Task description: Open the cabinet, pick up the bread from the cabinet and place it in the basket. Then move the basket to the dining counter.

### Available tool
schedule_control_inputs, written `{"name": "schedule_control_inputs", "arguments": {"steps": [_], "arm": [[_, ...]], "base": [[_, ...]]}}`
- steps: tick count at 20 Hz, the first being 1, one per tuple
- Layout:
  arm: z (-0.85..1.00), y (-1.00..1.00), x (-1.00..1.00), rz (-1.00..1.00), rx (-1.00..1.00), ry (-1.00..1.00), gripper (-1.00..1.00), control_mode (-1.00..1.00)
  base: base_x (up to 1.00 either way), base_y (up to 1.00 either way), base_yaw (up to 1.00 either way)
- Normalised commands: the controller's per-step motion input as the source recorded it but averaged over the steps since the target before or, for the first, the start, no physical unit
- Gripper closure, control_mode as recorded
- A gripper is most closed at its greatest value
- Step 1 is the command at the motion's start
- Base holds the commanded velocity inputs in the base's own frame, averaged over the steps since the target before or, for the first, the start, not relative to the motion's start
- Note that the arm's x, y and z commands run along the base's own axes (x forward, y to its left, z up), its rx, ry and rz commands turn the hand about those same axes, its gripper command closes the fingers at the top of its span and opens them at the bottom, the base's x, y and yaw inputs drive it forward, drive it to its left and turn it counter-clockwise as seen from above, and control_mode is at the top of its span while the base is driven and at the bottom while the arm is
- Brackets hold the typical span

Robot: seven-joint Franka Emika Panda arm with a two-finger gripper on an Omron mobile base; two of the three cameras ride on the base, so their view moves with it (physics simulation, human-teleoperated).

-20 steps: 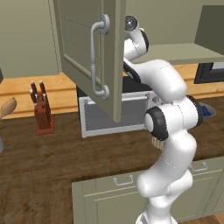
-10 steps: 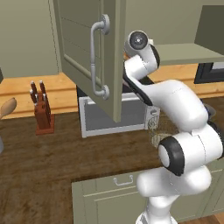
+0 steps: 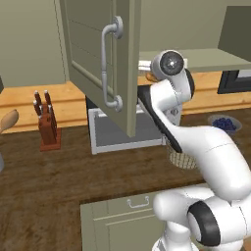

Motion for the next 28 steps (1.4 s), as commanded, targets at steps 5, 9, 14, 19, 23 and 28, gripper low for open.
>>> {"name": "schedule_control_inputs", "arguments": {"steps": [5,9,14,19,23,28], "arm": [[-0.11,-0.42,-0.98,-0.03,0.11,0.01,1.0,-1.0],[-0.26,-0.48,-0.62,-0.02,0.12,0.08,1.0,-1.0],[-0.37,-0.58,-0.15,0.0,0.16,0.16,1.0,-1.0],[-0.38,-0.56,0.0,0.0,0.15,0.11,1.0,-1.0],[-0.43,-0.46,0.07,0.0,0.08,0.1,1.0,-1.0],[-0.44,-0.23,0.22,0.0,0.03,0.09,1.0,-1.0]], "base": [[0.0,0.0,0.0],[0.0,0.0,0.0],[0.0,0.0,0.0],[0.0,0.0,0.0],[0.0,0.0,0.0],[0.0,0.0,0.0]]}}
